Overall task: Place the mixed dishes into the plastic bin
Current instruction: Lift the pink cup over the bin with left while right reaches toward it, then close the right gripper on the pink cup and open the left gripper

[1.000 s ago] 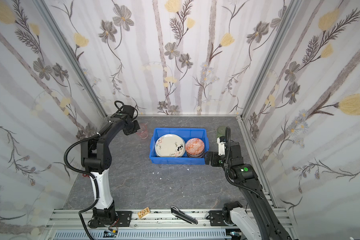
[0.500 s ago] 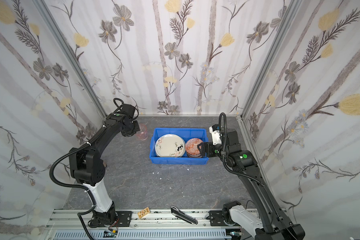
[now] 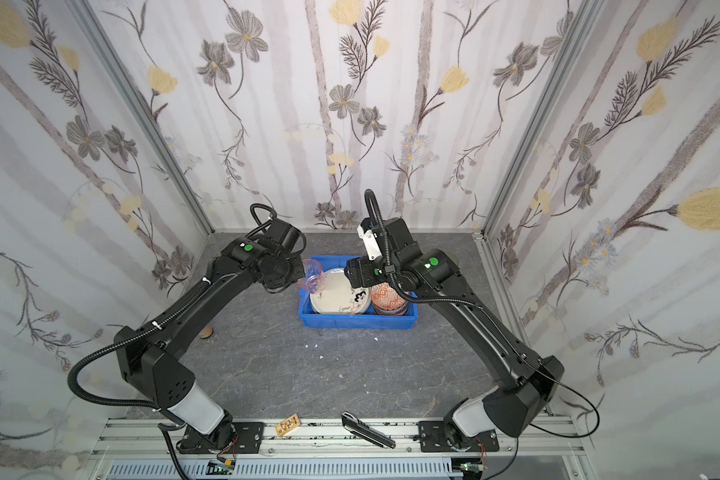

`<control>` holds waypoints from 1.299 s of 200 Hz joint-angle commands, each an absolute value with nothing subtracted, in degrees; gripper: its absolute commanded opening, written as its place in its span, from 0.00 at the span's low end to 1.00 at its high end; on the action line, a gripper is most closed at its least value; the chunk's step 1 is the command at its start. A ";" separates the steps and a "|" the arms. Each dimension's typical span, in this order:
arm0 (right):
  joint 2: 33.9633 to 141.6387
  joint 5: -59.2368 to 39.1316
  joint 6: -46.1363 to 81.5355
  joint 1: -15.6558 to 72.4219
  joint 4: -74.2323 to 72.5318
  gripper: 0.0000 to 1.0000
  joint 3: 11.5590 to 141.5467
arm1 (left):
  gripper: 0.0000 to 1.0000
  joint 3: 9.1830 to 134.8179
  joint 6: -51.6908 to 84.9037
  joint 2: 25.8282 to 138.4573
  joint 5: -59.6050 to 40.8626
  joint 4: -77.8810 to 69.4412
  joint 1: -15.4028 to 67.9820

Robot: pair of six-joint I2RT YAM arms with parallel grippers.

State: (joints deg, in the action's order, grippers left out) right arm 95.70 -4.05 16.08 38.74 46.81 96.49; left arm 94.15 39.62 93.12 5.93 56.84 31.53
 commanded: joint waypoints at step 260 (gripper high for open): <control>125.32 5.10 20.57 46.62 58.45 0.26 122.17 | 0.00 89.56 46.41 88.32 6.32 57.22 35.93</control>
State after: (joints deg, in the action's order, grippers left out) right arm 124.51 3.18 20.49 46.57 59.00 121.64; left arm 89.12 45.41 88.14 5.45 57.36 35.97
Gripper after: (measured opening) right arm 0.305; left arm 0.052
